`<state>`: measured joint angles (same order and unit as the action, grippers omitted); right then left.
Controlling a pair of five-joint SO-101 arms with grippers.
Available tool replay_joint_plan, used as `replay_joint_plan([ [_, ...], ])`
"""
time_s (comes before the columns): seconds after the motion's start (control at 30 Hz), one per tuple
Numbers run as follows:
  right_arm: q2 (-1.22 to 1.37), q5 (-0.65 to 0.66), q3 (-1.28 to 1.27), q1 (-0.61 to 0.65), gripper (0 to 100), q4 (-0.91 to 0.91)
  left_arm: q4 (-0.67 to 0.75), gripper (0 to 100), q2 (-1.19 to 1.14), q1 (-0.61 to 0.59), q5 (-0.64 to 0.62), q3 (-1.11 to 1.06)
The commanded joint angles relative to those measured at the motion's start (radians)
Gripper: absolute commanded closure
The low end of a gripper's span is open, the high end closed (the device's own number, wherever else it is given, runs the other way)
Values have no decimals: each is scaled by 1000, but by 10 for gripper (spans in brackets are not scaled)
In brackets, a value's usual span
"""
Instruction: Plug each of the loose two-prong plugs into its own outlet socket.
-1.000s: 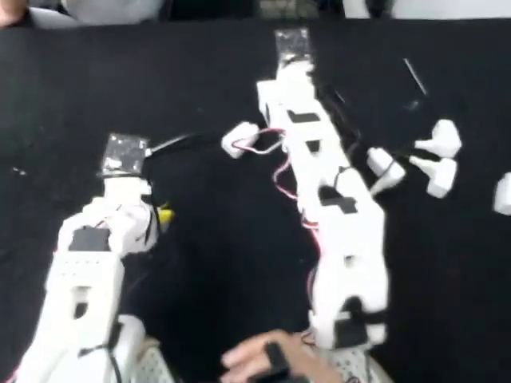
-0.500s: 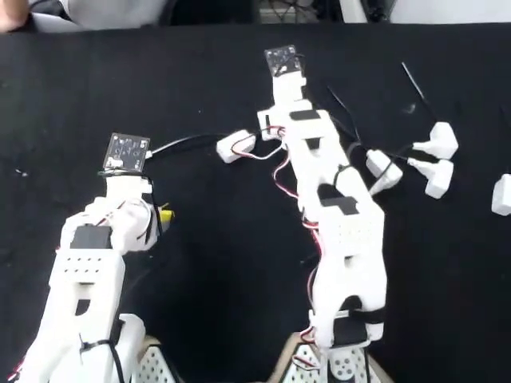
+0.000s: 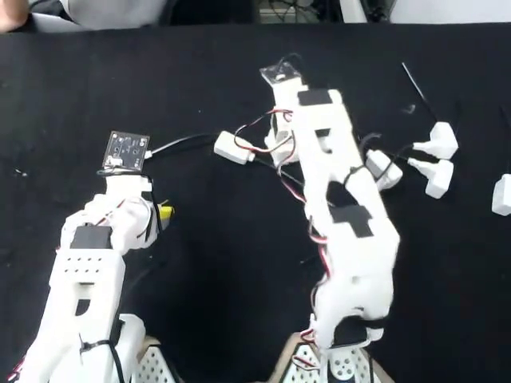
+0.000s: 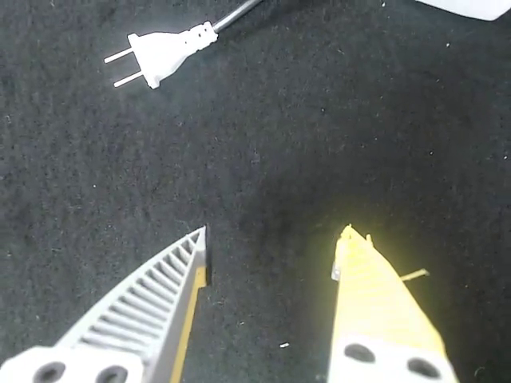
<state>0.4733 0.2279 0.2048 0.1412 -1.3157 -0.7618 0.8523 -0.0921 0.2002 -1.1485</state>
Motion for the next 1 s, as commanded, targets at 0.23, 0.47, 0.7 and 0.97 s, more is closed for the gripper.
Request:
replay_joint_plan([
  [0.23, -621, 20, -693, 69, 985, 661, 12, 741, 11, 15, -9, 7],
  [0.47, -570, -235, -989, 164, 969, 1195, 11, 741, 11, 8, -9, 5],
  [0.7, -340, -428, -802, 140, 970, 1270, 12, 741, 18, 16, -8, -10],
  [0.97, -283, -477, -756, 201, 970, 1025, 14, 741, 18, 15, -9, -10],
])
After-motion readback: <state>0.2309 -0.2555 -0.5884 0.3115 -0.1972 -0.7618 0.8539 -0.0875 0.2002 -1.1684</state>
